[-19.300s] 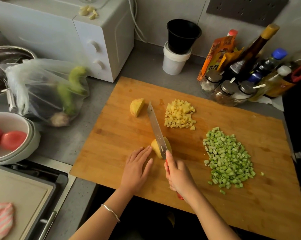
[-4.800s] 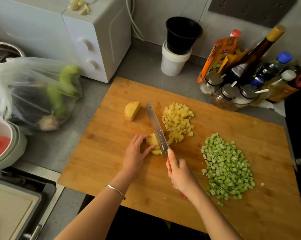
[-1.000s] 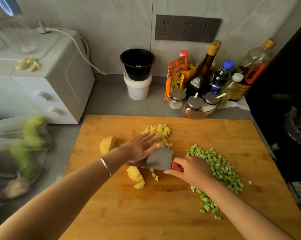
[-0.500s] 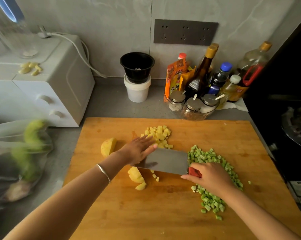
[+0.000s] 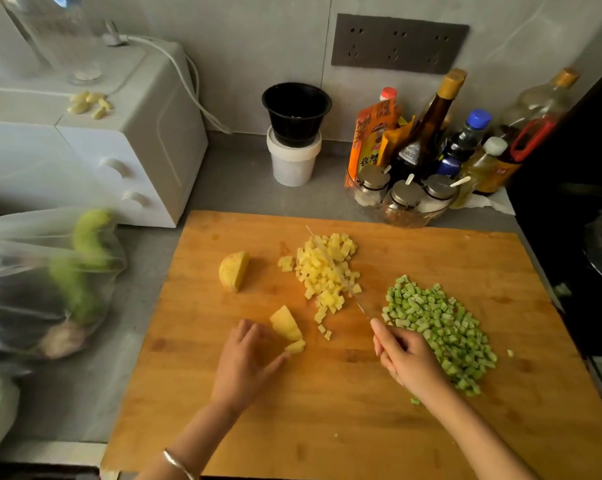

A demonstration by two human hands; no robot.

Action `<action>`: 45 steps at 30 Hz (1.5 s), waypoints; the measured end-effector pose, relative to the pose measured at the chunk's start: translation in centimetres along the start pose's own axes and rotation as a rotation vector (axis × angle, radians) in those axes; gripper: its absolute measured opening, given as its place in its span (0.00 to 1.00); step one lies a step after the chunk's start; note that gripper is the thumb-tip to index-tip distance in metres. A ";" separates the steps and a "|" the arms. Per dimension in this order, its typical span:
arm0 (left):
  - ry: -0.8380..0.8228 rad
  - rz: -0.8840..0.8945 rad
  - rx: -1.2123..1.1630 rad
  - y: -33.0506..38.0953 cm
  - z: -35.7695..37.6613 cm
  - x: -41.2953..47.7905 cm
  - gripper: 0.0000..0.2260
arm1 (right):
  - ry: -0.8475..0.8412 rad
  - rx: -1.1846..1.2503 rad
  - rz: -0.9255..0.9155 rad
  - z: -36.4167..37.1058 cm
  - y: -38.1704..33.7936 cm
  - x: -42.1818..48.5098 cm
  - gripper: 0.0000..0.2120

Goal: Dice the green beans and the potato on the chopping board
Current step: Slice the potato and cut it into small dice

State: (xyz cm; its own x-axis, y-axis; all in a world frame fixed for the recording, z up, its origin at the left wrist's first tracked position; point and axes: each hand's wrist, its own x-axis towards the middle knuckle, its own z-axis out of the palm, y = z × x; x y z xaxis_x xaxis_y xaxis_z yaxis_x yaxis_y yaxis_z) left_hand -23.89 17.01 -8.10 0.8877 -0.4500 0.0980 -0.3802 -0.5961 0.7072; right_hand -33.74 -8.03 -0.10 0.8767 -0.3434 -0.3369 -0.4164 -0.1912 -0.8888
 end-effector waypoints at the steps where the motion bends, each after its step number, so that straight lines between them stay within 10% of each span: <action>1: -0.014 0.018 0.044 -0.1 0.7 -0.6 0.21 | -0.006 0.010 0.009 0.6 0.0 -0.2 0.25; 18: 0.087 0.195 0.020 0.8 1.8 0.7 0.10 | -0.048 0.117 0.089 3.4 -0.9 -1.0 0.24; 22: 0.262 -0.068 -0.120 0.5 -0.9 3.8 0.08 | -0.068 0.135 0.084 3.6 -1.3 -0.6 0.24; 25: 0.058 -0.226 -0.147 -0.6 -1.2 5.6 0.07 | -0.084 0.125 0.088 4.1 -1.6 -0.4 0.24; 35: -0.180 -0.076 -0.009 0.0 -0.3 4.2 0.30 | -0.176 0.047 0.256 6.5 -1.2 -0.6 0.26; 45: -0.119 -0.030 -0.041 -0.4 0.6 3.8 0.33 | -0.239 0.036 0.335 7.3 -1.0 -1.0 0.26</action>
State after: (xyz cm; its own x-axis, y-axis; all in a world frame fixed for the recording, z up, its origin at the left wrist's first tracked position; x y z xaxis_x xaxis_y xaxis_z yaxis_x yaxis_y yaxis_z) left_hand -20.55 15.18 -8.42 0.8606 -0.5093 -0.0054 -0.3411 -0.5841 0.7365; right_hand -32.42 -0.82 -1.10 0.7270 -0.1571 -0.6684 -0.6834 -0.0714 -0.7265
